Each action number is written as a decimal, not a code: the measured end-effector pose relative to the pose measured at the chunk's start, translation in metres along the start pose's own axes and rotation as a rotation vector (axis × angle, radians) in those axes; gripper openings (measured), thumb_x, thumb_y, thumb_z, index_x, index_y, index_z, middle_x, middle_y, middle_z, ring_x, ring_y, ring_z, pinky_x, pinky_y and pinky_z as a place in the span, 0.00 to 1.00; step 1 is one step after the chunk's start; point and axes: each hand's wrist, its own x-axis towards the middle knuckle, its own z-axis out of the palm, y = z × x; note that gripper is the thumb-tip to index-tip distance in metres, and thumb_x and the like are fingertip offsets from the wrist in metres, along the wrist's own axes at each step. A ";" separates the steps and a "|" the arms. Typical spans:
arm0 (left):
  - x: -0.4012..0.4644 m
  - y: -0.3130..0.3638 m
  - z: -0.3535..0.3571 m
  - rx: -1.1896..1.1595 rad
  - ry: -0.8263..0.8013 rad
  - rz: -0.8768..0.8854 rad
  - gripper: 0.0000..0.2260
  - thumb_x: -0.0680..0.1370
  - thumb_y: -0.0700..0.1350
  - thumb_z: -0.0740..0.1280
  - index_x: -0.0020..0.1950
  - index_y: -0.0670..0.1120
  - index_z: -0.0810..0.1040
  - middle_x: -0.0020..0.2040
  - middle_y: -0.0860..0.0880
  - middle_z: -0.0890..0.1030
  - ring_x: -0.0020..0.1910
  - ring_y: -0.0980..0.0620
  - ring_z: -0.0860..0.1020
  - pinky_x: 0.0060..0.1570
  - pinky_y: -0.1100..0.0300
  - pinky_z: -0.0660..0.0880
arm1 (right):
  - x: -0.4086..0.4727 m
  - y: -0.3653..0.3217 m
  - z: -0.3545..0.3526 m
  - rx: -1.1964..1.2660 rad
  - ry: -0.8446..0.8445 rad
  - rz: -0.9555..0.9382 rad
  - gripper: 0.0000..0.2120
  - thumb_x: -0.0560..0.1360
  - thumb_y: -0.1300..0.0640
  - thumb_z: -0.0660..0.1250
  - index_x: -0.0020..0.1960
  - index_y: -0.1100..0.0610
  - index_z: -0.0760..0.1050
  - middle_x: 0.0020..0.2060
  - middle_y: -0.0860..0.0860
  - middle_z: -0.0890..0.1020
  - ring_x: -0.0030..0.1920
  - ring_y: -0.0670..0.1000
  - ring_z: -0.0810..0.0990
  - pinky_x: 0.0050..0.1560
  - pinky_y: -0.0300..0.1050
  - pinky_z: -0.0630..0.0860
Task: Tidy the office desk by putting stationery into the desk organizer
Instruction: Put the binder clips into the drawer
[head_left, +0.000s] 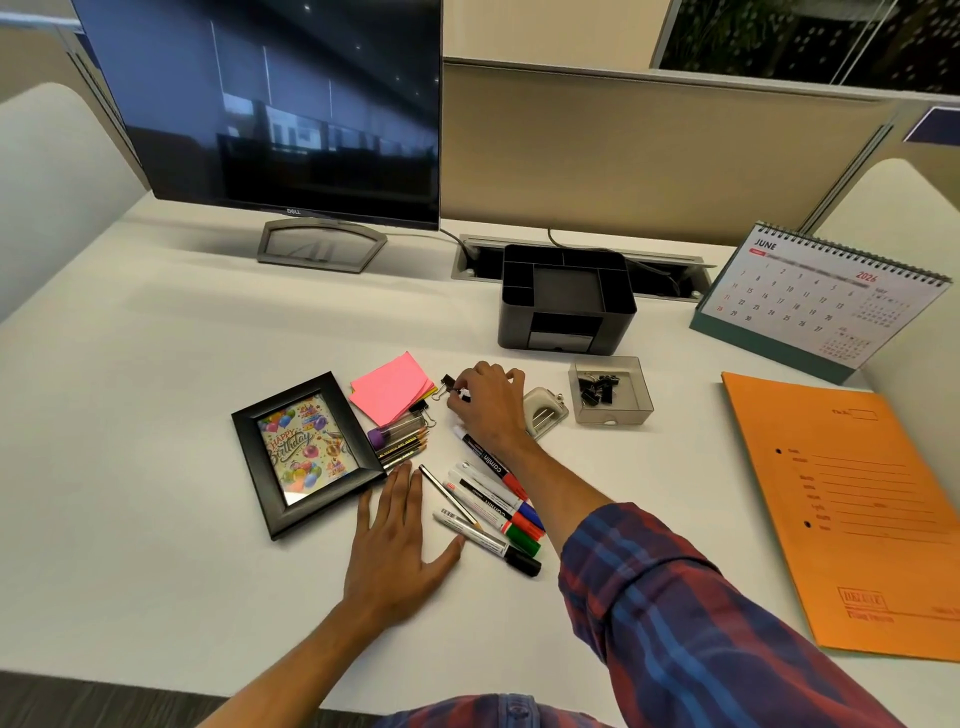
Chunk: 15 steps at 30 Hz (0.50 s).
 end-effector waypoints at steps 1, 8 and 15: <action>0.000 0.000 0.000 0.001 0.000 0.002 0.41 0.77 0.71 0.45 0.80 0.46 0.45 0.80 0.48 0.47 0.79 0.52 0.46 0.75 0.48 0.42 | 0.000 0.001 -0.001 0.010 0.023 -0.004 0.11 0.77 0.49 0.62 0.52 0.53 0.80 0.50 0.49 0.80 0.54 0.50 0.75 0.59 0.51 0.59; -0.001 0.000 0.000 0.004 0.005 0.005 0.41 0.77 0.71 0.46 0.80 0.45 0.45 0.80 0.48 0.47 0.79 0.52 0.46 0.75 0.49 0.42 | 0.000 0.017 -0.022 0.354 0.286 0.214 0.08 0.78 0.50 0.64 0.49 0.53 0.78 0.47 0.46 0.79 0.44 0.46 0.77 0.54 0.45 0.58; 0.000 -0.001 0.001 0.007 0.019 0.012 0.40 0.77 0.70 0.48 0.80 0.45 0.47 0.80 0.47 0.49 0.79 0.51 0.48 0.75 0.48 0.44 | -0.009 0.067 -0.043 0.293 0.539 0.390 0.08 0.79 0.51 0.62 0.48 0.54 0.77 0.45 0.49 0.79 0.45 0.50 0.76 0.54 0.48 0.67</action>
